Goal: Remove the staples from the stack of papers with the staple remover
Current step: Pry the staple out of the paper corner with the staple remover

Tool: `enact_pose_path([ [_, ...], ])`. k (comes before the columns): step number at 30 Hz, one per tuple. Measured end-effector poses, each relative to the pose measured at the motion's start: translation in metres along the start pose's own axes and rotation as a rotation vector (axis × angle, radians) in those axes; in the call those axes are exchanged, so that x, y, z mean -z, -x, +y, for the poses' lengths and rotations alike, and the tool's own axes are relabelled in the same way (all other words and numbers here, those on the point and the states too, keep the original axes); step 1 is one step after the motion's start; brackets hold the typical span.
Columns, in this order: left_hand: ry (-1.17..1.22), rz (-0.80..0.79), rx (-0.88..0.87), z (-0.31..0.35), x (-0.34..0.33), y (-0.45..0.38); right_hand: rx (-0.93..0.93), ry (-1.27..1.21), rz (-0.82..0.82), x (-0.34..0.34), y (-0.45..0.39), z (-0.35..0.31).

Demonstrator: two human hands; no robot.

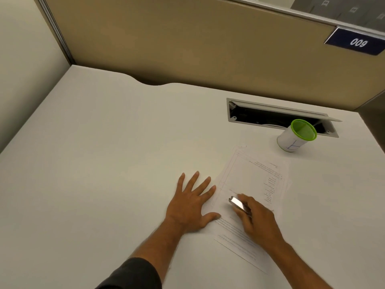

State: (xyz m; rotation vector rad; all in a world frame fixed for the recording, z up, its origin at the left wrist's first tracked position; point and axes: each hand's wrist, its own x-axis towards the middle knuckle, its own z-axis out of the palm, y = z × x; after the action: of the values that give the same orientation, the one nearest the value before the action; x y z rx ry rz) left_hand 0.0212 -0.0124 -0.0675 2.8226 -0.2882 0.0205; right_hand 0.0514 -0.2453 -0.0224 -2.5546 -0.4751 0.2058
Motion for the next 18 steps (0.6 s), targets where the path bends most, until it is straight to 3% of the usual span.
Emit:
enact_pose_path([
  [3, 0.049, 0.004, 0.009, -0.003, 0.002, -0.002, 0.062, 0.235, 0.018, -0.006, 0.016, 0.007],
  [6, 0.023, 0.007, 0.040, -0.008, 0.005, -0.009, 0.095, 0.285, 0.109, -0.003, 0.028, -0.011],
  [8, -0.025, 0.024, 0.110, -0.013, 0.011, -0.021, 0.097, 0.277, 0.084, -0.005, 0.037, -0.018],
  [10, -0.102, 0.012, 0.173, -0.017, 0.020, -0.036, 0.124, 0.184, 0.042, -0.015, 0.052, -0.022],
  [14, -0.207, 0.047, 0.222, -0.020, 0.031, -0.056, 0.083, -0.243, -0.181, -0.019, 0.059, -0.044],
  [16, -0.212, 0.117, 0.228, -0.013, 0.037, -0.056, 0.115, -0.349, -0.156, -0.019, 0.054, -0.042],
  [18, -0.192, 0.175, 0.186, -0.002, 0.040, -0.048, 0.144, -0.301, -0.077, -0.018, 0.049, -0.028],
])
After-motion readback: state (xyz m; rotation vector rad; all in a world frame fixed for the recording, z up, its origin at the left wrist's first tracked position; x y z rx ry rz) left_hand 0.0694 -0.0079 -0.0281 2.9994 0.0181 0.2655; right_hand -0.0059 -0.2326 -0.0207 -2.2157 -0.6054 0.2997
